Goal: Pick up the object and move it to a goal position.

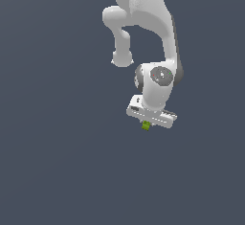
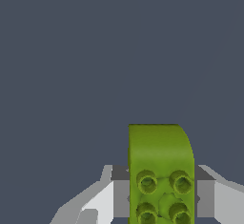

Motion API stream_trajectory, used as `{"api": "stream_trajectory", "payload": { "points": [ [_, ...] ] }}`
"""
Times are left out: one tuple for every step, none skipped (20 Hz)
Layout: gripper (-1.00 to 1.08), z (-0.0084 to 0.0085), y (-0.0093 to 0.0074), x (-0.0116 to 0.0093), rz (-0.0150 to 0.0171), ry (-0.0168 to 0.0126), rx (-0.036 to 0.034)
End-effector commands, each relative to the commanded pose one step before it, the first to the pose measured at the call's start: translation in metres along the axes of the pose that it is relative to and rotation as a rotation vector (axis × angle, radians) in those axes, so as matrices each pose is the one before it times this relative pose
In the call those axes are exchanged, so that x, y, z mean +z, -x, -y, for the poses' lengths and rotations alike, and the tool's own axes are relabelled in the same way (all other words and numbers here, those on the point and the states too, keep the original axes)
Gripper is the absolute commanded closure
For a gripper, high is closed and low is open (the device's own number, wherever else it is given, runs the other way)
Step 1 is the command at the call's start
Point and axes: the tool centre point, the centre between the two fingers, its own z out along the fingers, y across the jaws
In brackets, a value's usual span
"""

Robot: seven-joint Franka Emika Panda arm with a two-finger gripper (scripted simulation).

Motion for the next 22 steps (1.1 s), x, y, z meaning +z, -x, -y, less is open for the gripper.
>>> {"api": "stream_trajectory", "payload": {
  "points": [
    [1.08, 0.00268, 0.01215, -0.02144, -0.00107, -0.00083, -0.0004],
    [1.08, 0.00104, 0.00505, -0.0088, 0.0, 0.0, 0.0],
    [1.08, 0.00106, 0.00508, -0.00891, 0.0, 0.0, 0.0],
    [1.08, 0.00106, 0.00501, -0.00884, 0.0, 0.0, 0.0],
    [1.08, 0.00105, 0.00484, -0.0086, 0.0, 0.0, 0.0],
    [1.08, 0.00102, 0.00464, -0.00831, 0.0, 0.0, 0.0],
    [1.08, 0.00099, 0.00441, -0.00796, 0.0, 0.0, 0.0],
    [1.08, 0.00096, 0.00417, -0.00758, 0.0, 0.0, 0.0],
    [1.08, 0.00092, 0.00392, -0.00719, 0.0, 0.0, 0.0],
    [1.08, 0.00089, 0.00368, -0.00679, 0.0, 0.0, 0.0],
    [1.08, 0.00099, 0.0035, -0.00634, -0.00033, 0.0006, -0.00005],
    [1.08, 0.00082, 0.00317, -0.00597, 0.0, 0.0, 0.0],
    [1.08, 0.00078, 0.00291, -0.00554, 0.0, 0.0, 0.0],
    [1.08, 0.00074, 0.00265, -0.00509, 0.0, 0.0, 0.0],
    [1.08, 0.00069, 0.00239, -0.00463, 0.0, 0.0, 0.0],
    [1.08, 0.00063, 0.00212, -0.00414, 0.0, 0.0, 0.0],
    [1.08, 0.00057, 0.00184, -0.00364, 0.0, 0.0, 0.0],
    [1.08, 0.0005, 0.00157, -0.00312, 0.0, 0.0, 0.0],
    [1.08, 0.00042, 0.00129, -0.00258, 0.0, 0.0, 0.0],
    [1.08, 0.00033, 0.00101, -0.00202, 0.0, 0.0, 0.0],
    [1.08, 0.00024, 0.00072, -0.00145, 0.0, 0.0, 0.0],
    [1.08, 0.00015, 0.00043, -0.00088, 0.0, 0.0, 0.0]
  ]
}}
